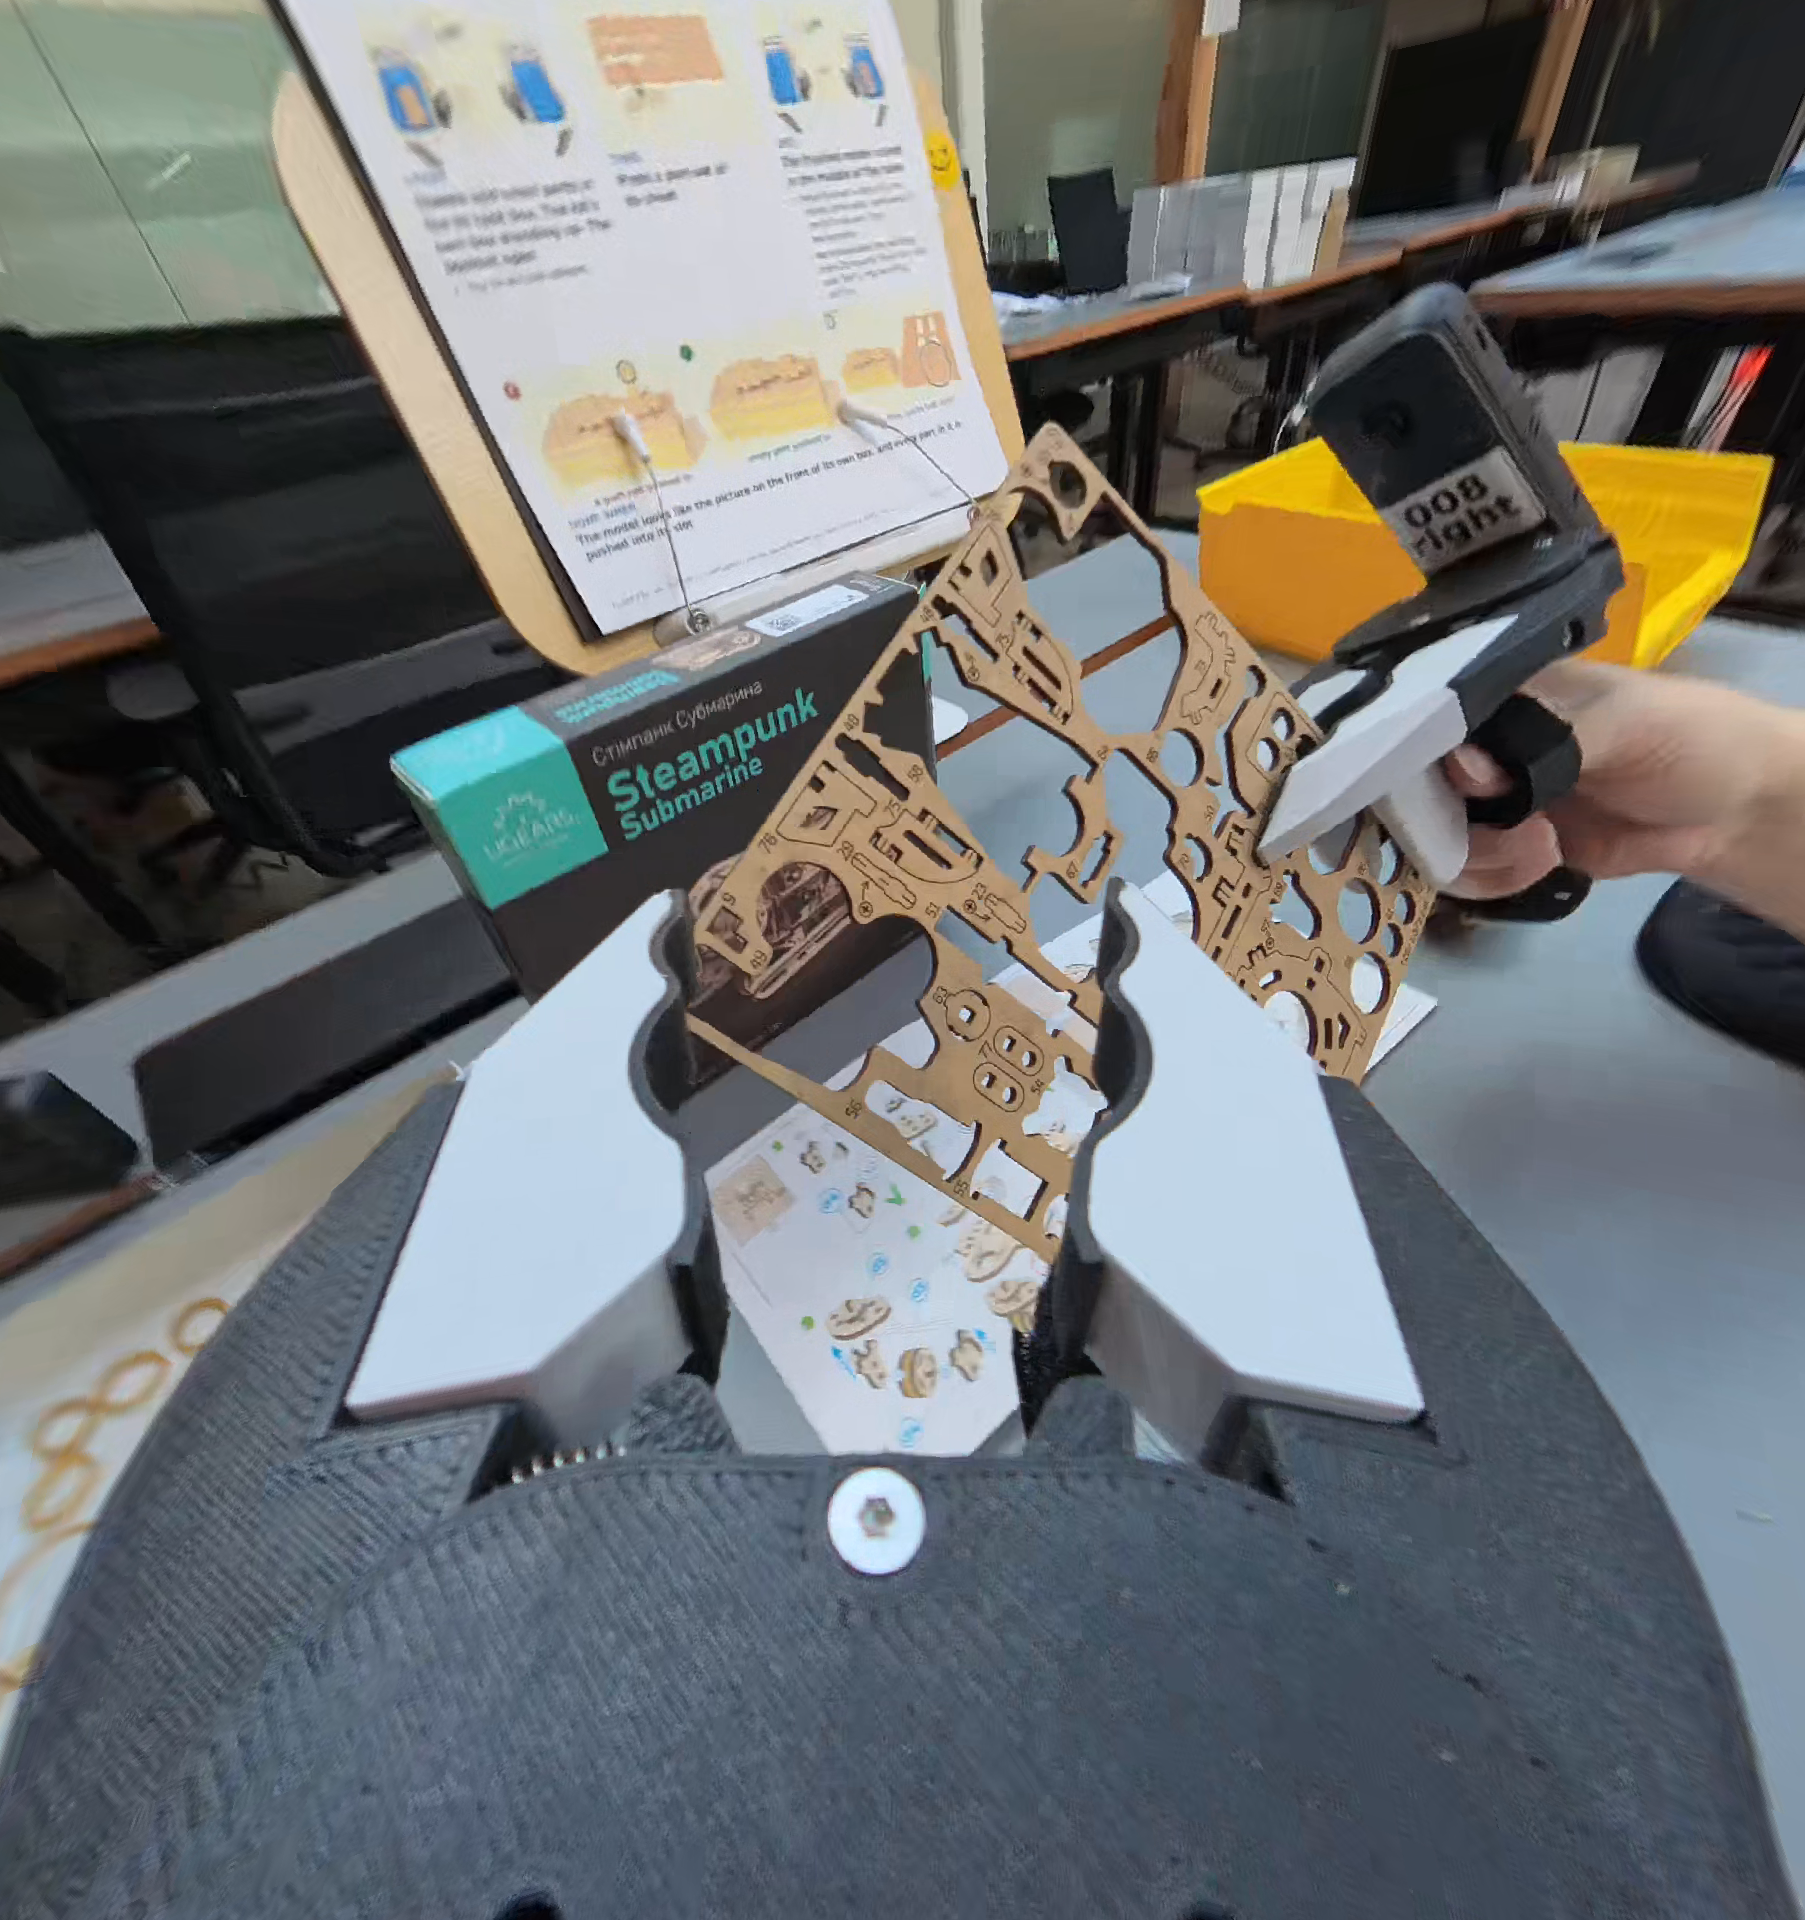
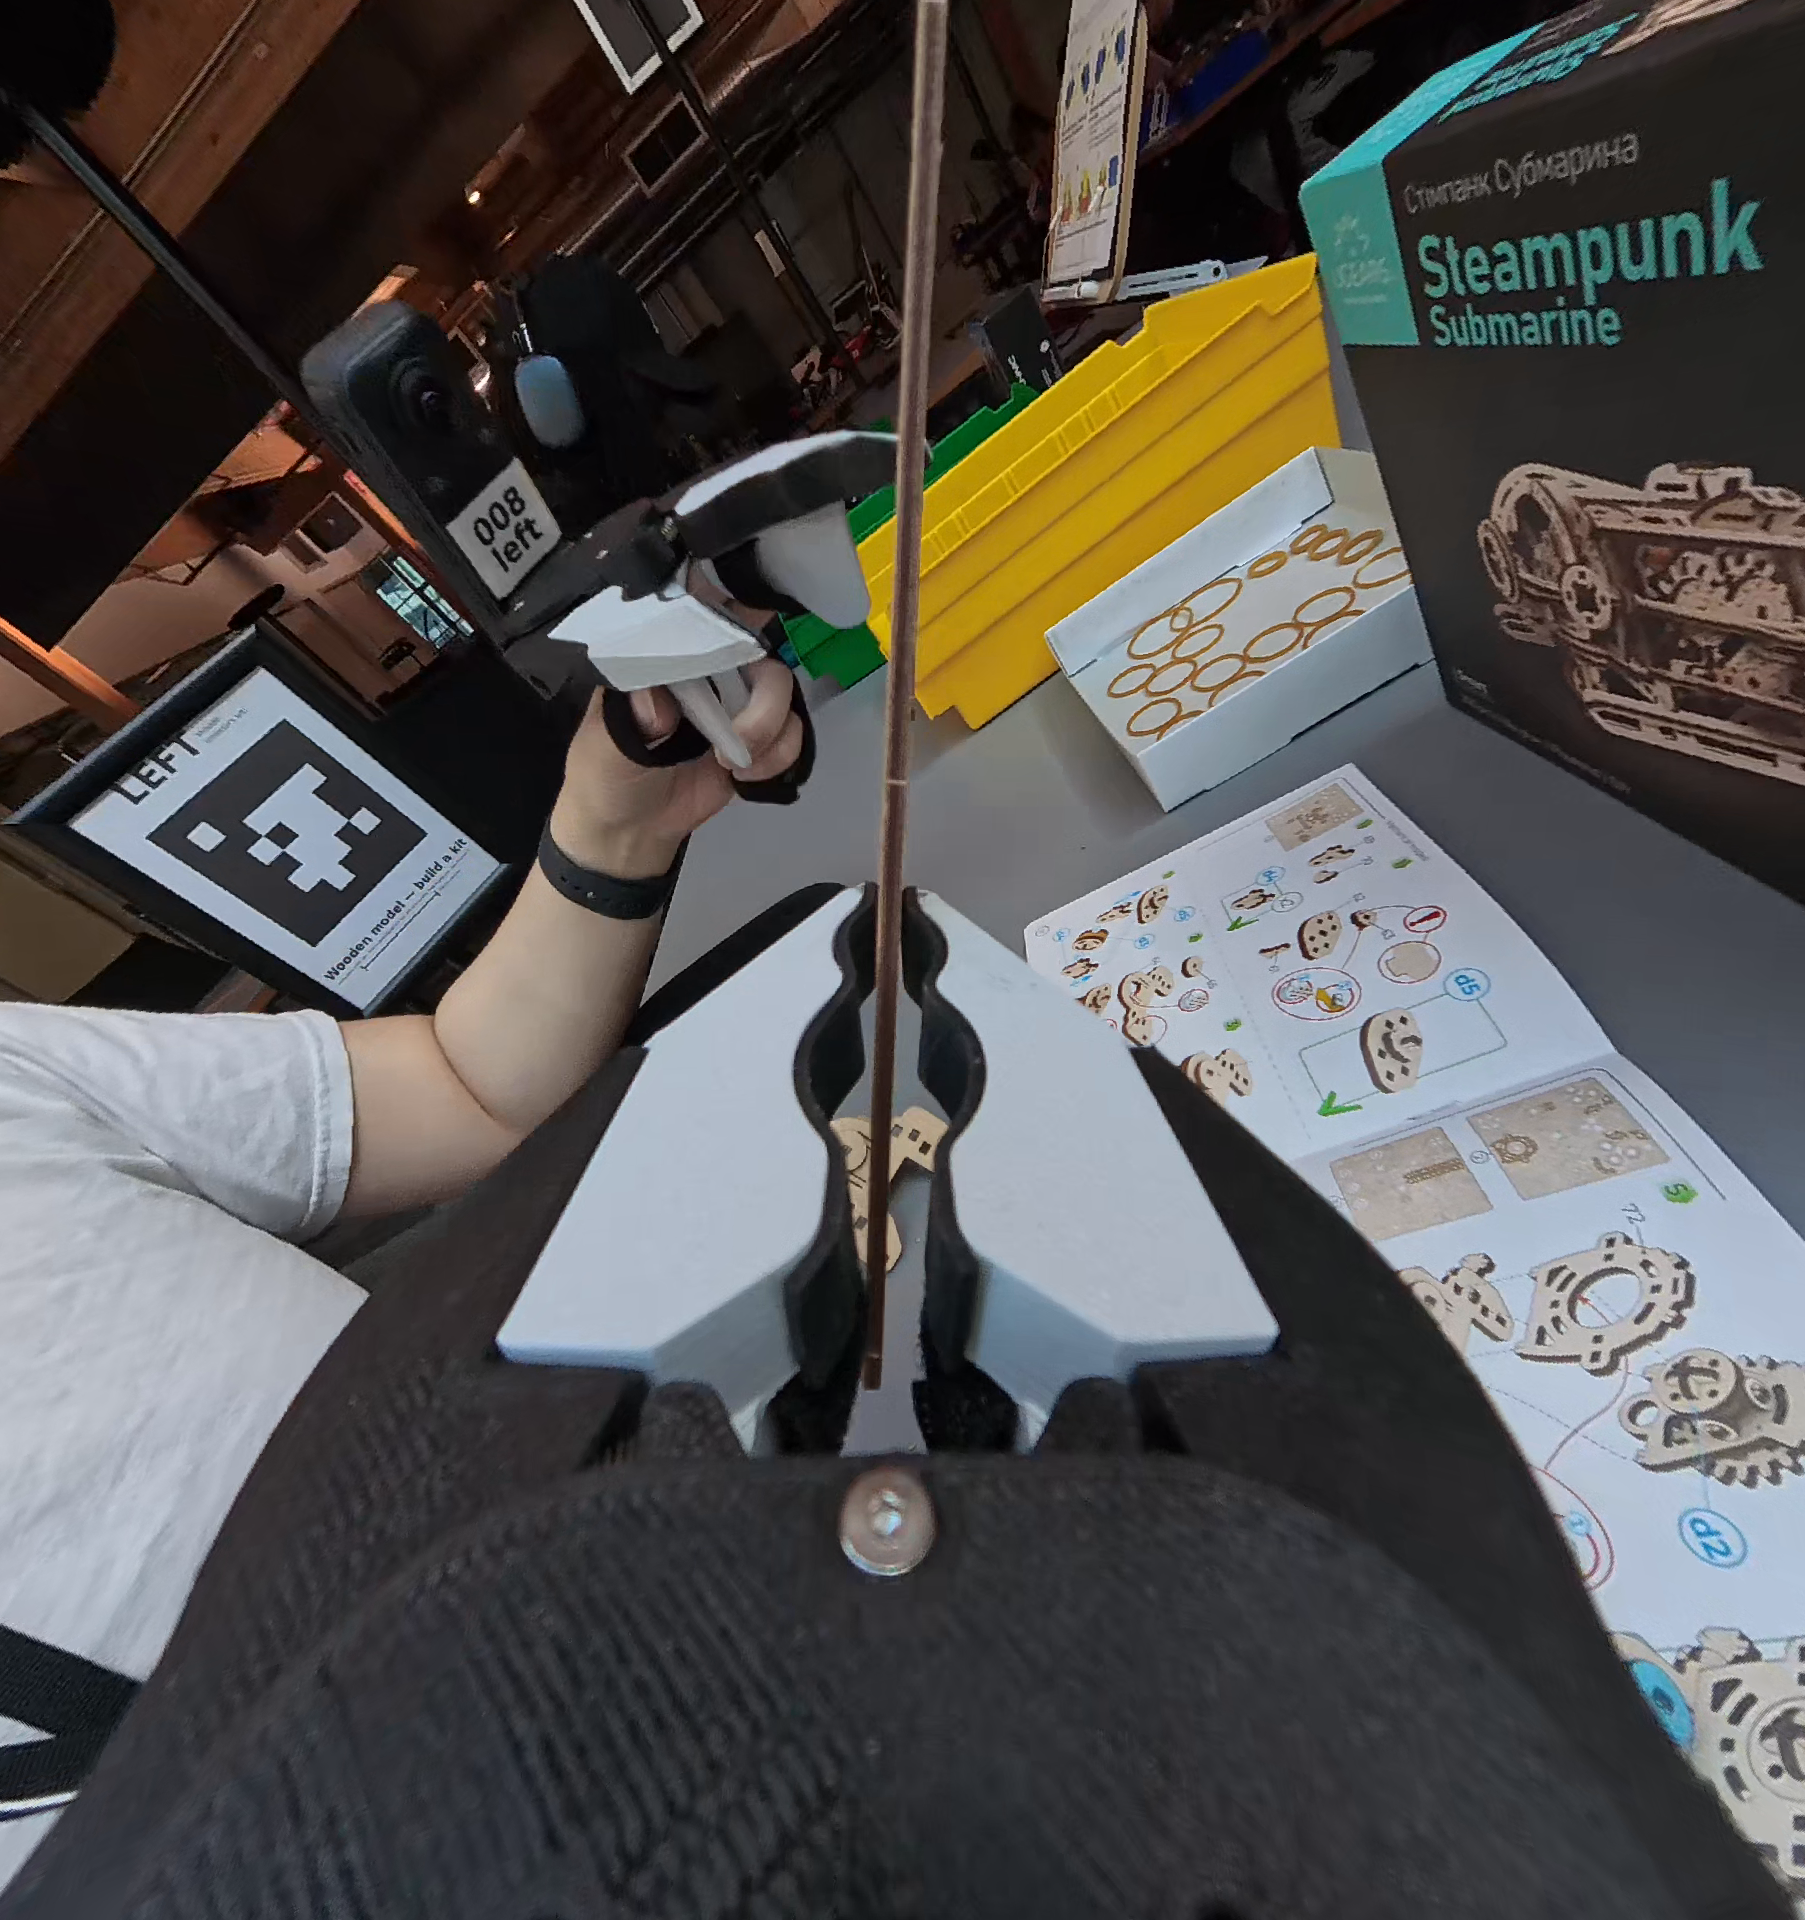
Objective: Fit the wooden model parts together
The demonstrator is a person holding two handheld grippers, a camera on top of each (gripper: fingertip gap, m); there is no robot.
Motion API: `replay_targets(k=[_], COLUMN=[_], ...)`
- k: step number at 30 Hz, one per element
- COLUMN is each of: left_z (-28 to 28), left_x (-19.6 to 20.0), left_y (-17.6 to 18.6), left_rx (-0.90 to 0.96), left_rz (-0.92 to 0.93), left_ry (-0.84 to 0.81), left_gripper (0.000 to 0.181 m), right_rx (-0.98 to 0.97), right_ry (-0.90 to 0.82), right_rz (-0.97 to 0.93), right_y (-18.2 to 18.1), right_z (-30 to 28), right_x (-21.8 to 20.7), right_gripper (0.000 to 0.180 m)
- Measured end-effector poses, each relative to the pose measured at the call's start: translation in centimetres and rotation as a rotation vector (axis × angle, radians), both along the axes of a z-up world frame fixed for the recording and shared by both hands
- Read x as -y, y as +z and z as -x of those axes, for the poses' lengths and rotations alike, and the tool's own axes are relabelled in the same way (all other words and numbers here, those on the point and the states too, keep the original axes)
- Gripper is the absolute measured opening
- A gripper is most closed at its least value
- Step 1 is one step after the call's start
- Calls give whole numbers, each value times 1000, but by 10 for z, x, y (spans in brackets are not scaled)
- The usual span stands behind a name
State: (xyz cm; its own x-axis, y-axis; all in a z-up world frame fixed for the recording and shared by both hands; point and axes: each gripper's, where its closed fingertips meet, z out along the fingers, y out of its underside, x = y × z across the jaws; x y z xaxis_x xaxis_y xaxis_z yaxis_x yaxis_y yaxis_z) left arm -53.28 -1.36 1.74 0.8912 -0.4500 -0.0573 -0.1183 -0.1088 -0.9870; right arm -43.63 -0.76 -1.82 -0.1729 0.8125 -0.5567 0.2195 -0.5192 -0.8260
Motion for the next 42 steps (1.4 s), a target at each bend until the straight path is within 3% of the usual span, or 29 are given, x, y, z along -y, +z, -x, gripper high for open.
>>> replay_targets(k=[3,8,10,13,15,17,18,20,22,29,35,42], left_z=[6,35,30,2,-18,-36,-34,-31,-27,-4,8,11], left_x=[0,-2,2,1,4,12,10,16,27,32,28,23], left_y=[-27,-27,-20,-38,-33,-26,-30,-36,-24,-18,-22,-30], left_rx=[204,232,343,414,481,545,548,533,633,604,667,674], left_rz=[103,37,31,121,99,111,131,139,137,94,115,136], left_ry=[-42,84,27,-93,-187,-312,-294,-351,-457,-428,-403,-381], left_gripper=[85,98,96,95,85,61,63,17,1,0,0,0], right_rx=[16,-24,-98,-221,-237,-179,-167,-135,-58,179,274,350], right_ry=[-48,-146,-156,-115,-113,-126,-144,-170,-214,-500,-591,-530], right_rz=[-50,-73,-31,87,111,33,-19,-73,-149,-715,-907,-913], right_y=[-2,7,20,39,40,33,34,40,39,59,68,43], right_z=[1,-2,-5,-7,-3,5,8,10,16,19,24,24], right_x=[-7,-21,-23,-17,-14,-10,-11,-13,-19,-57,-56,-65], right_gripper=[2,2,1,1,1,1,2,4,18,70,68,66])
